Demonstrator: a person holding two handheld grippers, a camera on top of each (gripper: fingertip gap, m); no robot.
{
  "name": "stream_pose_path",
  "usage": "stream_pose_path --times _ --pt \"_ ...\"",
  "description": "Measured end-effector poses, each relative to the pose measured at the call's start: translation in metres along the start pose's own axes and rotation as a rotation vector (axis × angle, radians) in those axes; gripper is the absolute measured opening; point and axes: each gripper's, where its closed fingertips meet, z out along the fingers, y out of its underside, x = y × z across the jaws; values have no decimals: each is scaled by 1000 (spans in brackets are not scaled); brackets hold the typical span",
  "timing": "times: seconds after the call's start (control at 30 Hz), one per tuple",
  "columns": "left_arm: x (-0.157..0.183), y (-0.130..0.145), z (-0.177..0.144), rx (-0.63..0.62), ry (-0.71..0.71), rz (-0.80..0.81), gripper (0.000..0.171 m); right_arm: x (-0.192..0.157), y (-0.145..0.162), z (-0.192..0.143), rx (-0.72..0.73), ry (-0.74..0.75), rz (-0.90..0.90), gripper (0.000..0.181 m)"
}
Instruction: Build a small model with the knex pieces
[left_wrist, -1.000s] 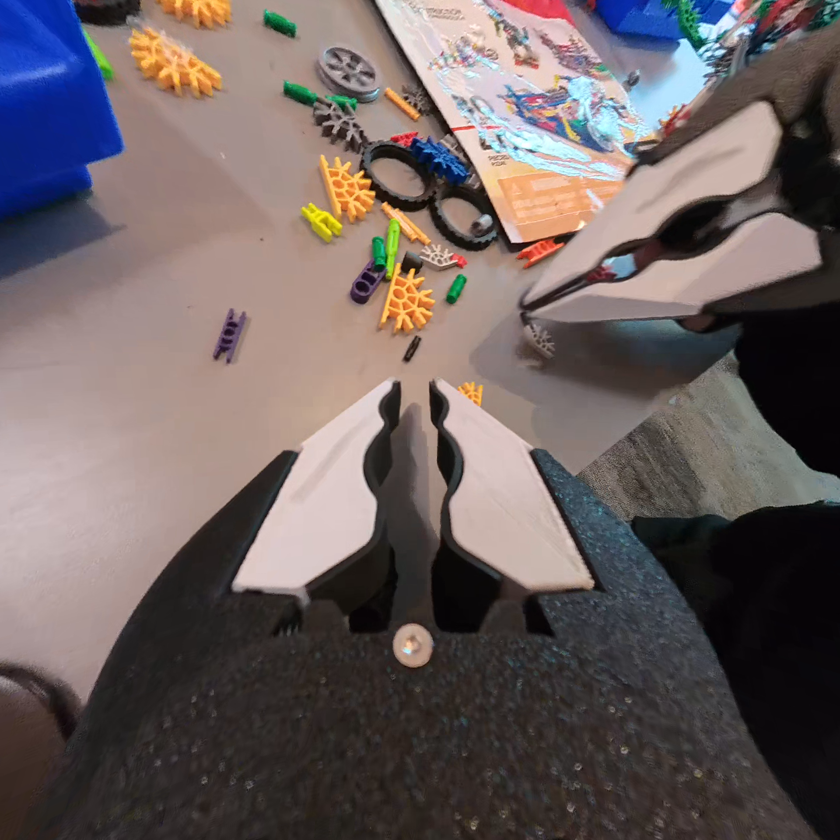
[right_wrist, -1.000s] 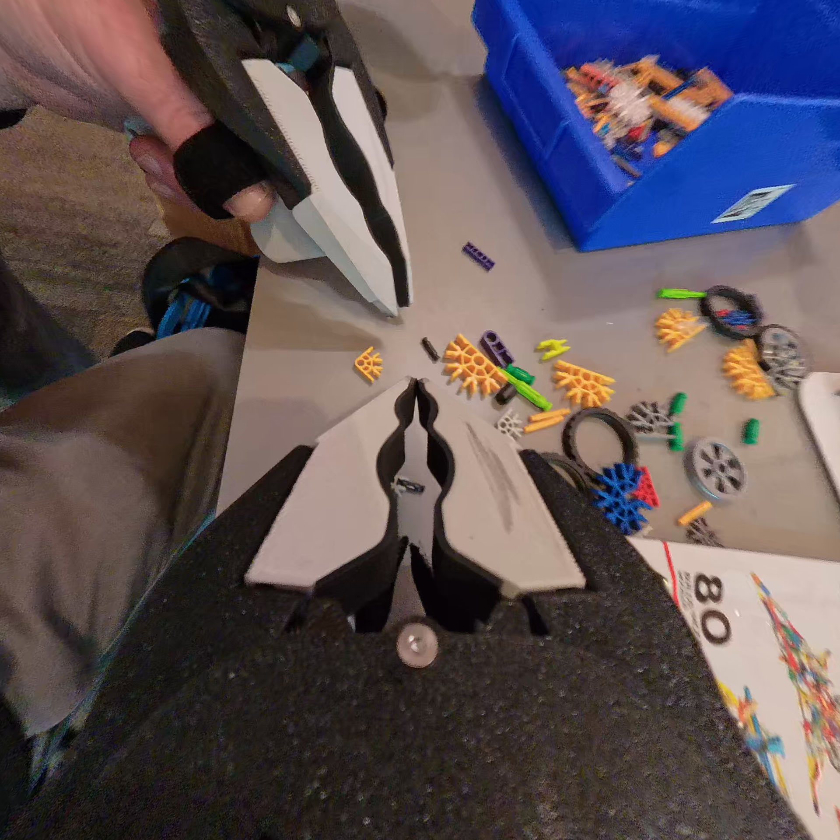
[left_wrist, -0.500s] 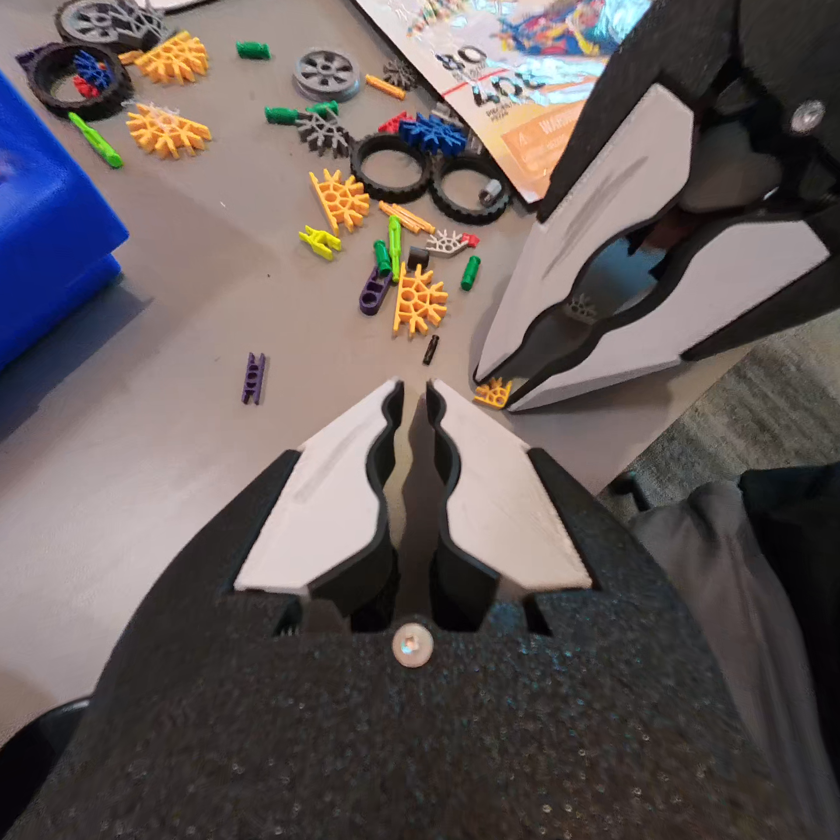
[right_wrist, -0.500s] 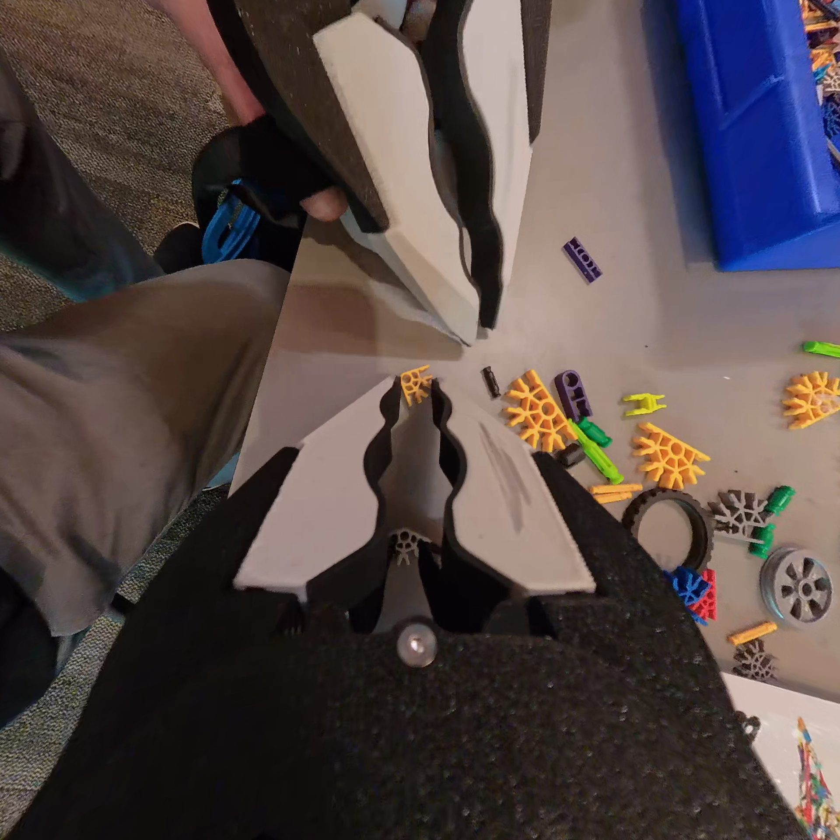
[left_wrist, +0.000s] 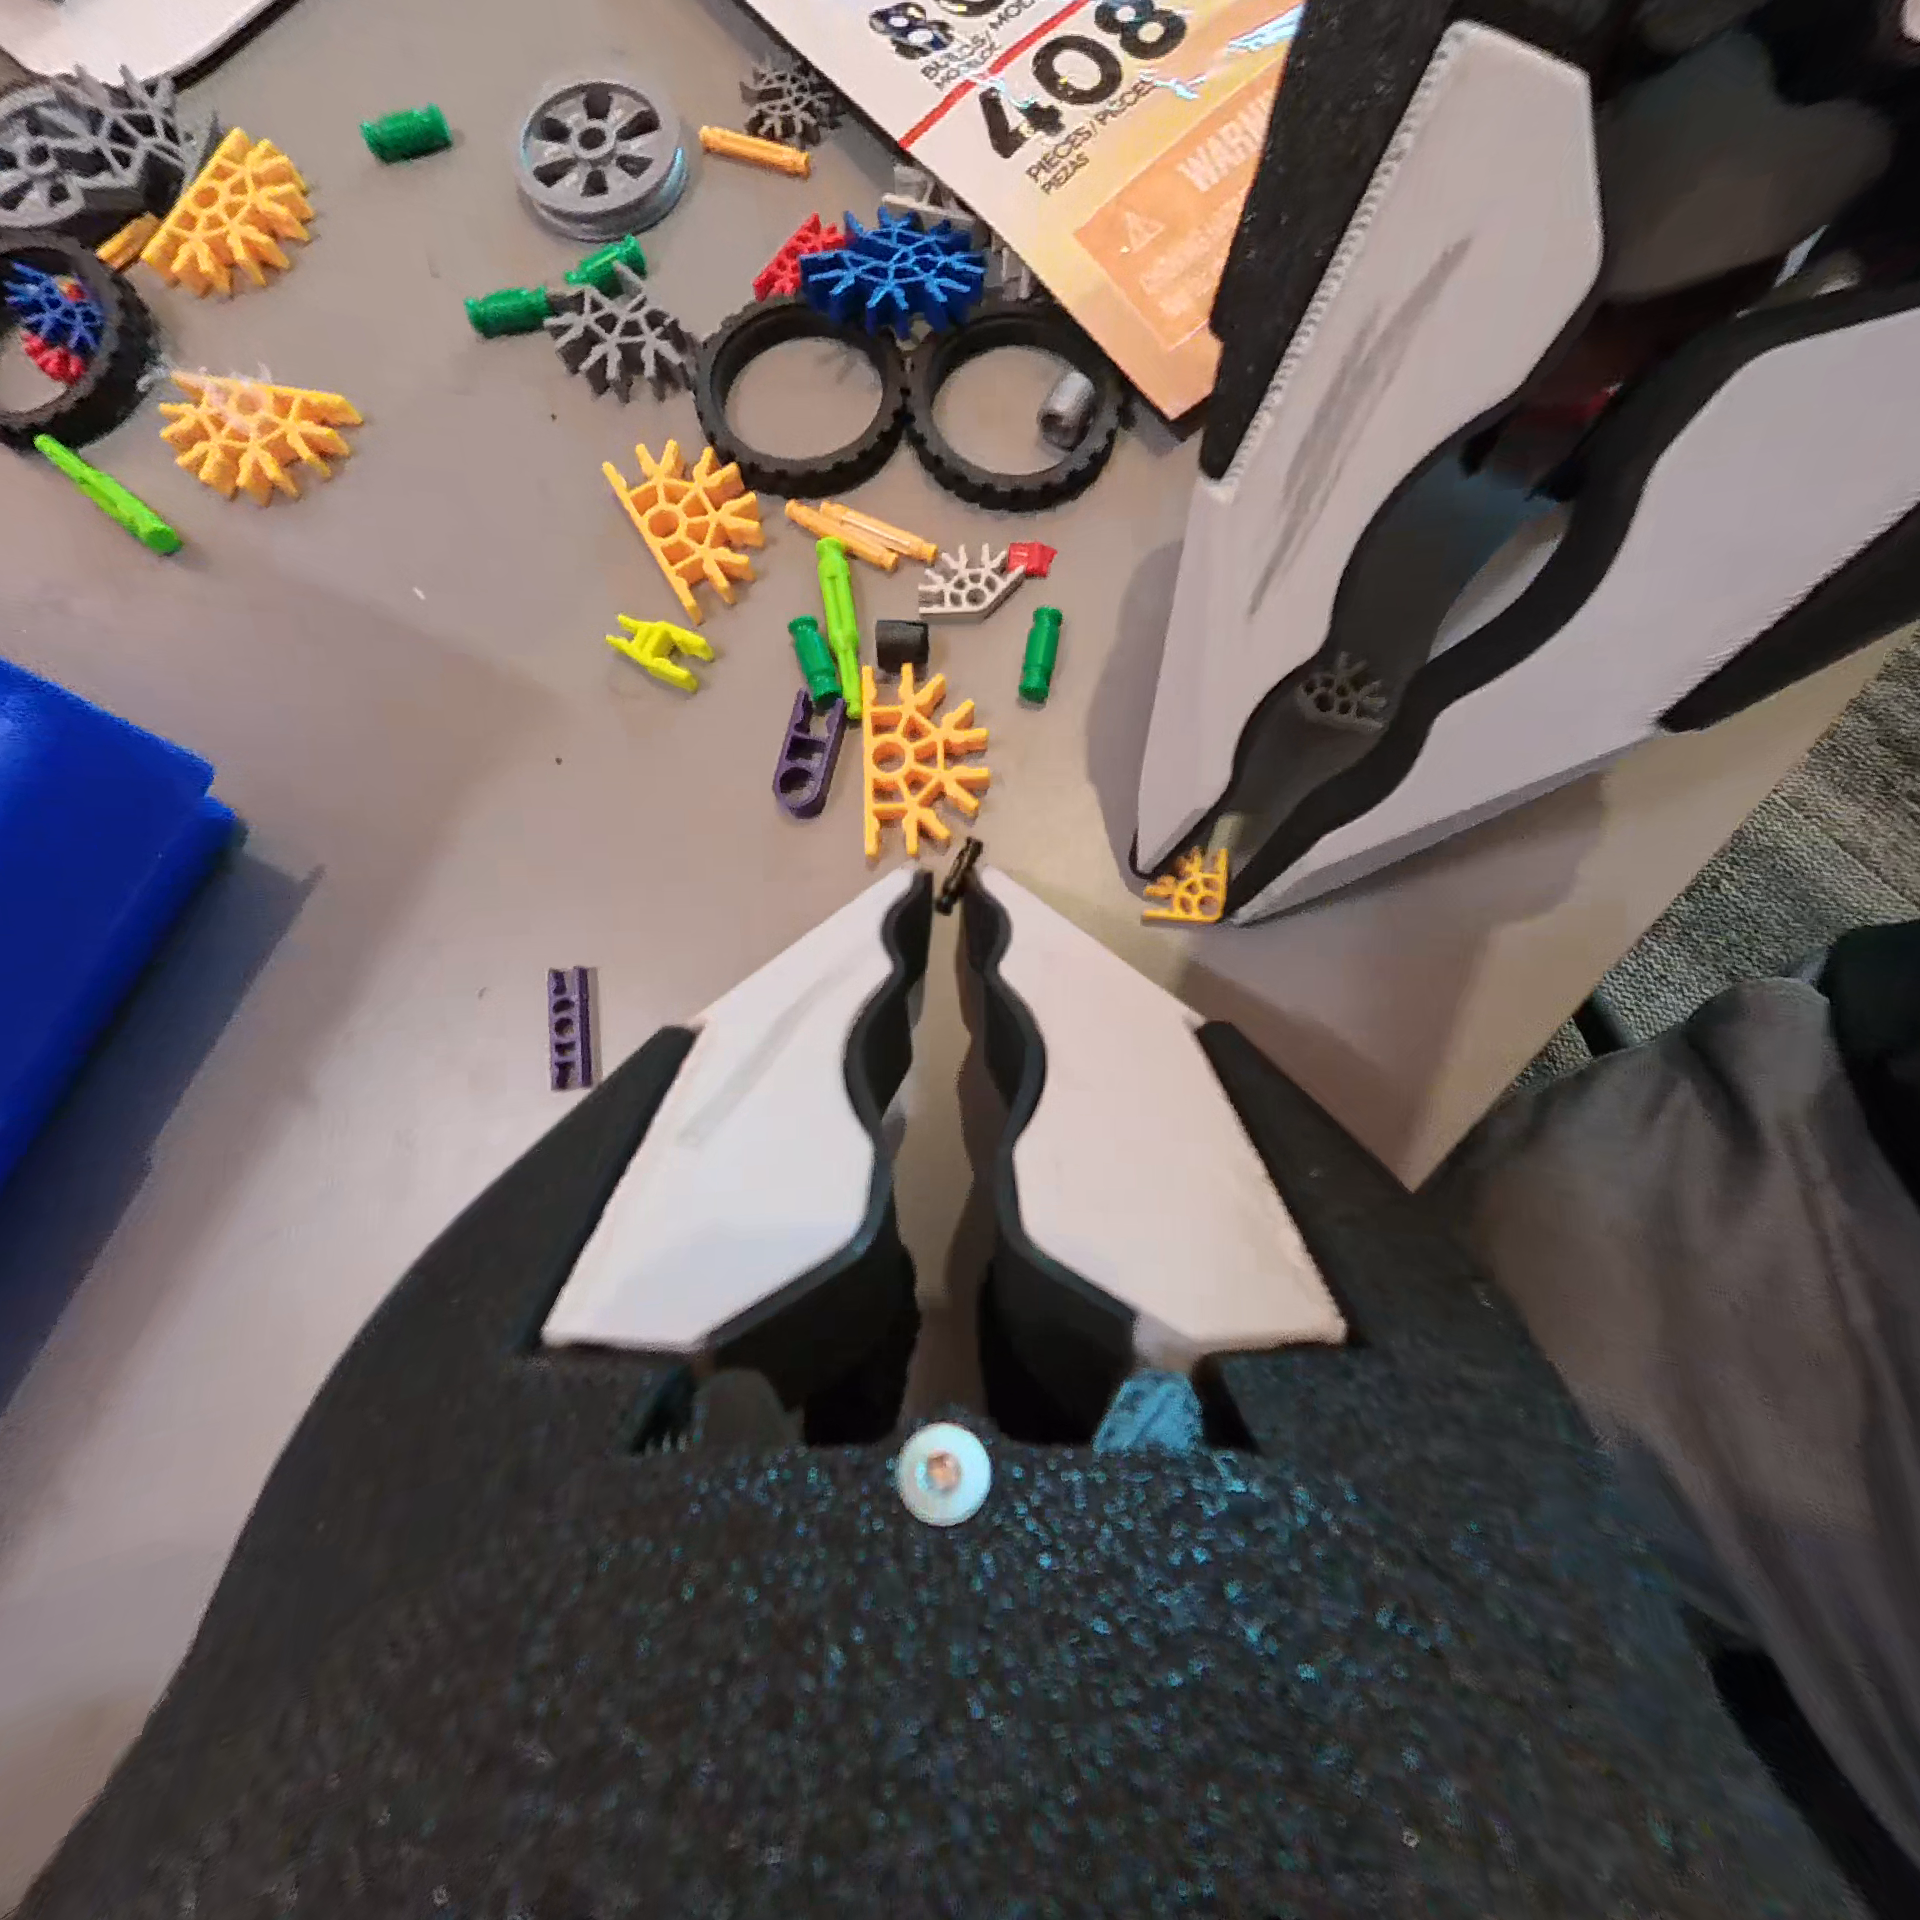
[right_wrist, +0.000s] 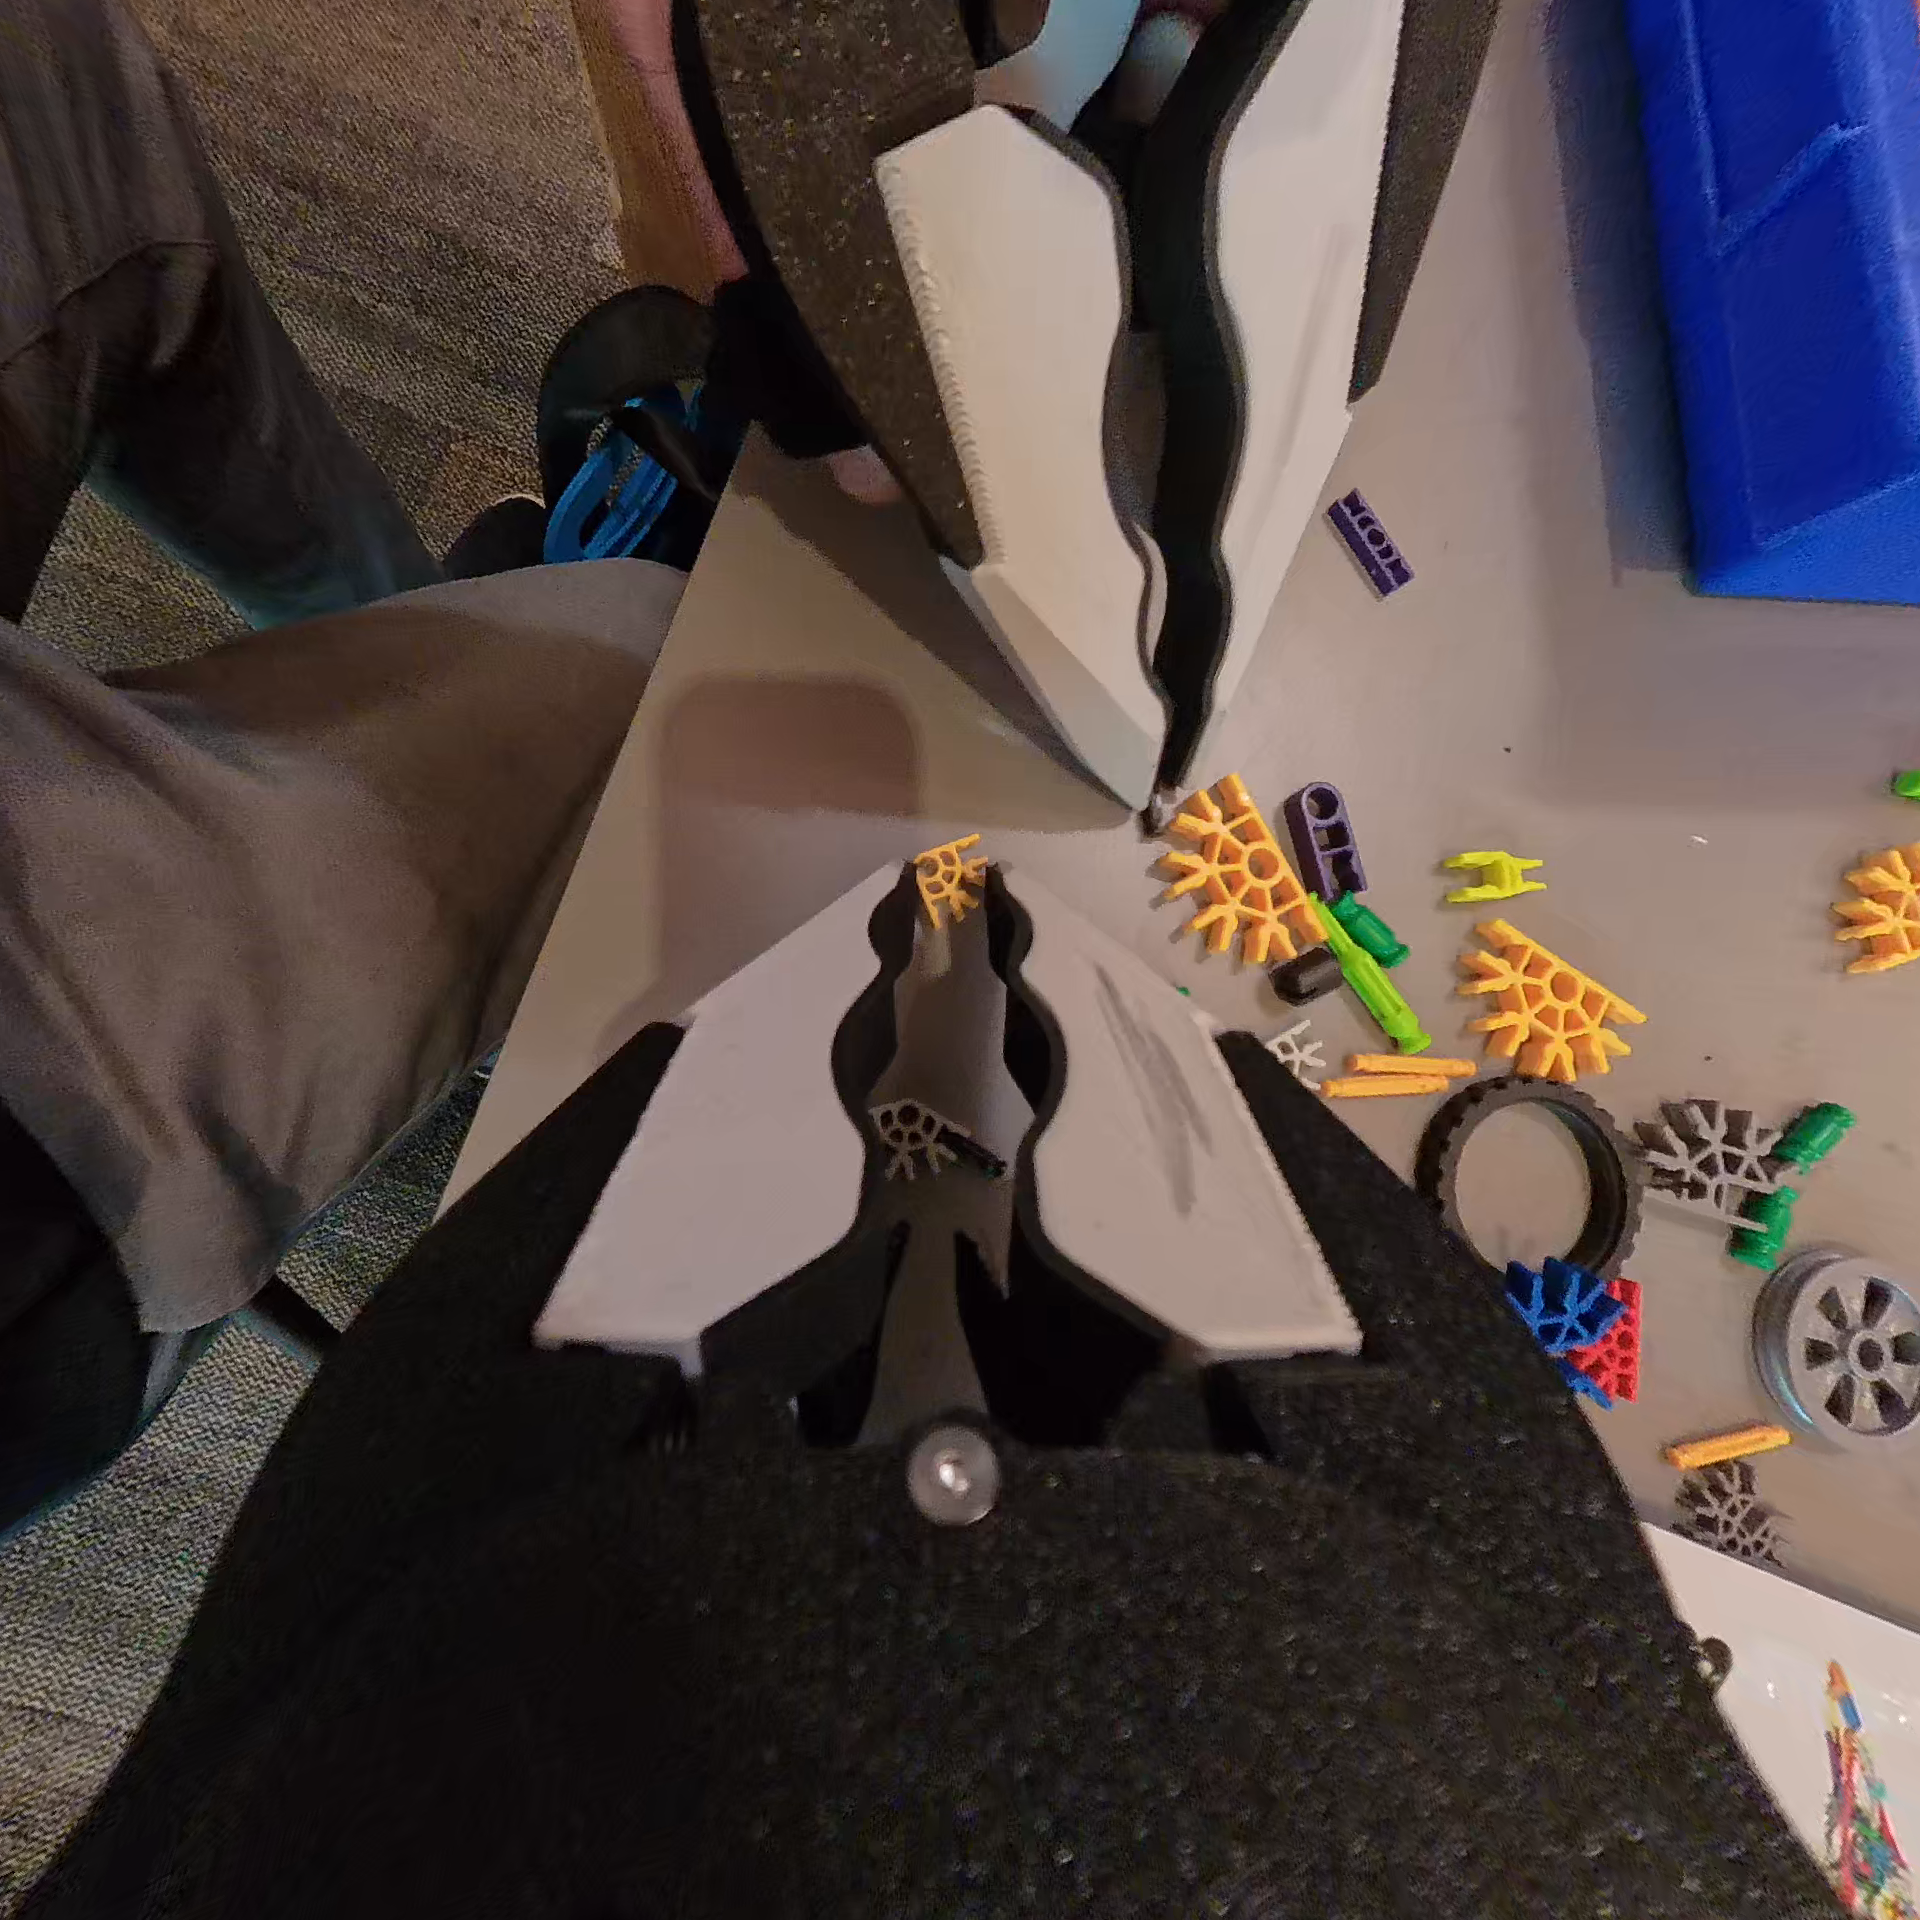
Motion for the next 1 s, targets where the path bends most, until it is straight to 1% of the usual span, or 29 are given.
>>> stream_pose_path --times 0.1,0.17,0.23,0.33,0.37,0.43,0.5,0.57,0.63,0.7,0.73,0.9,1.0 --pt "8 -1 1 15 52 58 1 -3 2 -2 4 -16 -32 12" --pt "9 -1 0 27 64 61 1 -6 3 -3 6 -26 -58 12" --pt "17 1 -2 36 107 121 0 -8 3 -4 8 -31 -86 14" --pt "26 4 -5 26 141 178 1 -9 4 -7 10 -33 -84 30" --pt "30 4 -7 38 158 208 1 -8 6 -8 -4 -19 -82 31" --pt "33 5 -8 34 163 210 1 -6 7 -13 -22 17 -42 31" --pt "37 7 -8 32 170 221 1 -10 4 -19 -20 32 21 31" --pt "41 9 -10 36 185 215 1 -19 3 -18 -17 35 50 26" --pt "44 9 -10 46 193 213 1 -15 6 -14 -33 90 59 21" --pt "46 9 -10 53 203 210 1 -11 8 -10 -32 100 66 16" --pt "46 9 -10 54 201 210 1 -9 8 -8 -30 103 68 12" --pt "53 10 -11 61 222 222 1 2 13 -10 -62 115 25 7" --pt "53 8 -12 76 210 214 1 2 10 -12 -42 99 6 9"
